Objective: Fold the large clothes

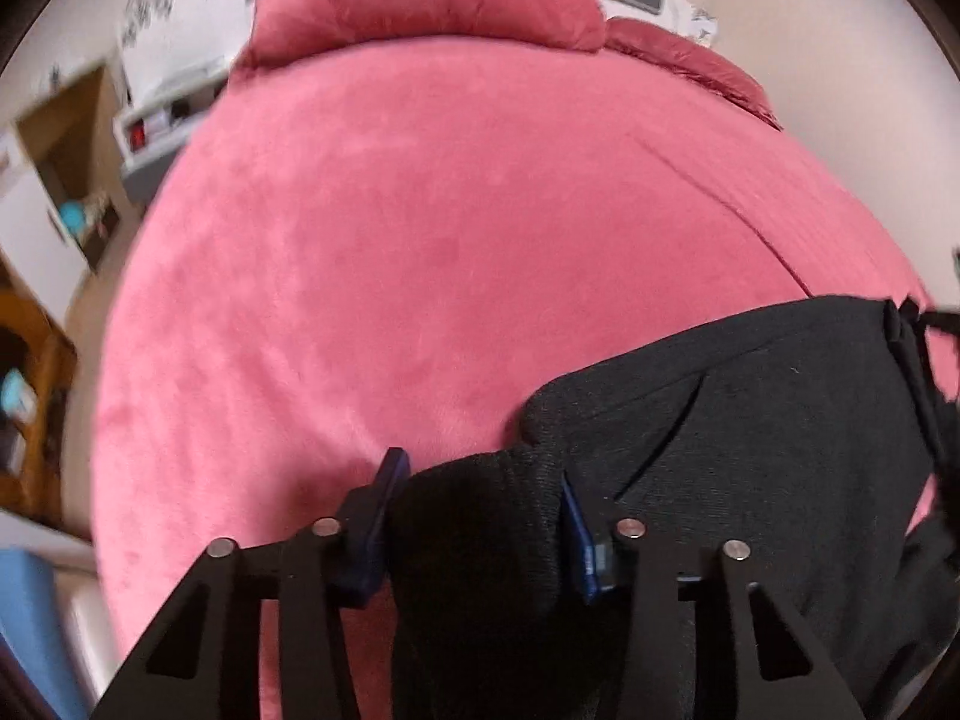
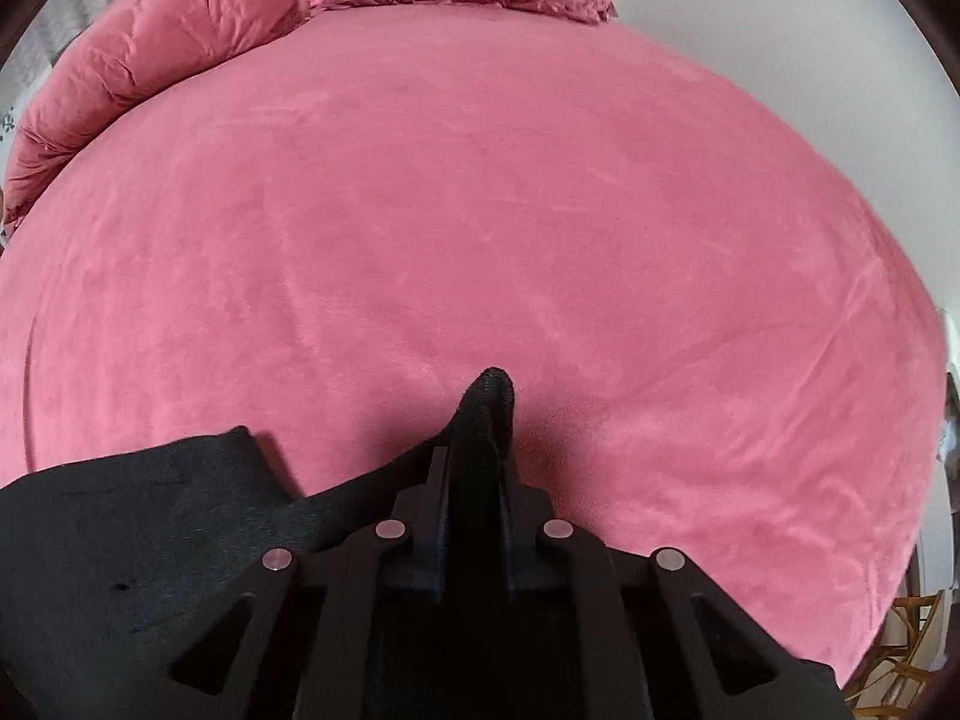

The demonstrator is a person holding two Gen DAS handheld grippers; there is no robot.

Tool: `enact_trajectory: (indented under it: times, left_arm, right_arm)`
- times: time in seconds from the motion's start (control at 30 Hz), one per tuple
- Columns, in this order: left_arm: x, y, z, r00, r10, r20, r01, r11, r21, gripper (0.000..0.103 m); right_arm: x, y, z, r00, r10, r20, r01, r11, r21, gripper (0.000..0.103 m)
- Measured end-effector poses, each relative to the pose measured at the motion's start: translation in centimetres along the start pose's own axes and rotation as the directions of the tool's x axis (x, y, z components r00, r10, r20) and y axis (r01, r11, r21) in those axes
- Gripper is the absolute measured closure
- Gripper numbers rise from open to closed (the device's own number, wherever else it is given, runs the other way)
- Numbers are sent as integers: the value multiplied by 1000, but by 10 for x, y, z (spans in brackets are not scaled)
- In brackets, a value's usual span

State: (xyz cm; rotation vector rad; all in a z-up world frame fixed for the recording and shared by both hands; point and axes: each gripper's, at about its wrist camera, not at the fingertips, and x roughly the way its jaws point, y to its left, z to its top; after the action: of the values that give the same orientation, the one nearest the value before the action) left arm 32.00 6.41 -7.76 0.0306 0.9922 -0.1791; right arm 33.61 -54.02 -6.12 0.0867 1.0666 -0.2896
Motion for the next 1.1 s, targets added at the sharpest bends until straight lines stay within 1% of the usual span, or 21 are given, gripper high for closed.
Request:
enact_trajectory:
  times: [0.07, 0.17, 0.23, 0.3, 0.37, 0.47, 0.53, 0.57, 0.63, 0.7, 0.77, 0.8, 0.83, 0.87, 0.9, 0.93, 0.97, 1.0, 1.03, 1.07, 1.1]
  left_arm:
    - [-17, -8, 4, 995, 62, 82, -64, 998, 22, 64]
    - [-37, -5, 13, 981, 102, 168, -98, 995, -34, 67]
    - [-44, 0, 23, 971, 121, 205, -111, 992, -60, 69]
    - [-45, -3, 31, 960, 151, 235, -142, 988, -55, 69]
    - [-44, 5, 37, 951, 181, 252, -171, 983, -61, 70]
    - [-42, 25, 46, 940, 229, 253, -207, 972, -112, 71]
    - [-33, 50, 57, 929, 280, 241, -250, 957, -151, 71]
    - [-28, 57, 65, 926, 295, 235, -263, 952, -157, 71]
    - [-19, 78, 71, 918, 334, 213, -299, 937, -180, 72]
    - [-6, 99, 76, 924, 339, 180, -303, 932, -199, 72]
    - [10, 105, 81, 919, 357, 170, -330, 929, -168, 72]
    - [22, 103, 83, 910, 376, 174, -357, 925, -131, 71]
    - [31, 101, 83, 904, 392, 168, -378, 919, -109, 70]
    - [45, 99, 82, 902, 407, 144, -398, 913, -85, 66]
    - [61, 99, 83, 903, 416, 109, -411, 909, -62, 62]
    - [74, 99, 79, 896, 434, 90, -432, 901, -39, 55]
    - [79, 100, 76, 892, 441, 96, -440, 897, -35, 50]
    - [80, 101, 73, 883, 456, 108, -455, 890, -36, 36]
    - [78, 103, 71, 867, 481, 127, -480, 876, -43, 21]
    - [74, 109, 69, 858, 496, 135, -492, 868, -63, 14]
    - [69, 116, 68, 863, 486, 135, -478, 874, -90, 7]
  right_arm:
    - [-17, 0, 1, 998, -24, 52, 23, 1000, 16, 91]
    - [-46, -1, 6, 988, -69, 140, 65, 997, 33, 91]
    - [-67, -5, 17, 974, -100, 203, 89, 994, 65, 91]
    - [-80, -13, 32, 958, -129, 256, 105, 989, 106, 91]
    - [-93, -27, 54, 938, -166, 305, 125, 981, 150, 92]
    - [-110, -38, 93, 898, -246, 364, 175, 960, 217, 92]
    - [-118, -49, 112, 876, -285, 389, 185, 944, 275, 92]
    - [-121, -54, 118, 870, -292, 396, 178, 937, 300, 92]
    - [-116, -67, 137, 869, -296, 396, 152, 922, 357, 92]
    - [-107, -74, 154, 870, -285, 402, 116, 912, 394, 92]
    - [-89, -76, 169, 871, -294, 395, 109, 897, 427, 92]
    - [-77, -73, 175, 873, -292, 391, 102, 893, 439, 91]
    - [-62, -71, 178, 882, -272, 385, 79, 890, 449, 88]
    - [-41, -68, 180, 903, -236, 360, 53, 891, 451, 78]
    - [-19, -66, 179, 926, -222, 306, 61, 887, 458, 71]
    - [-2, -63, 178, 943, -223, 248, 88, 883, 460, 60]
    - [19, -60, 174, 958, -224, 176, 123, 883, 454, 58]
    - [30, -58, 169, 965, -217, 147, 131, 884, 448, 58]
    - [40, -56, 161, 973, -190, 129, 116, 891, 439, 57]
    - [46, -57, 151, 978, -166, 124, 98, 898, 430, 56]
    - [47, -59, 145, 980, -161, 120, 96, 901, 424, 55]
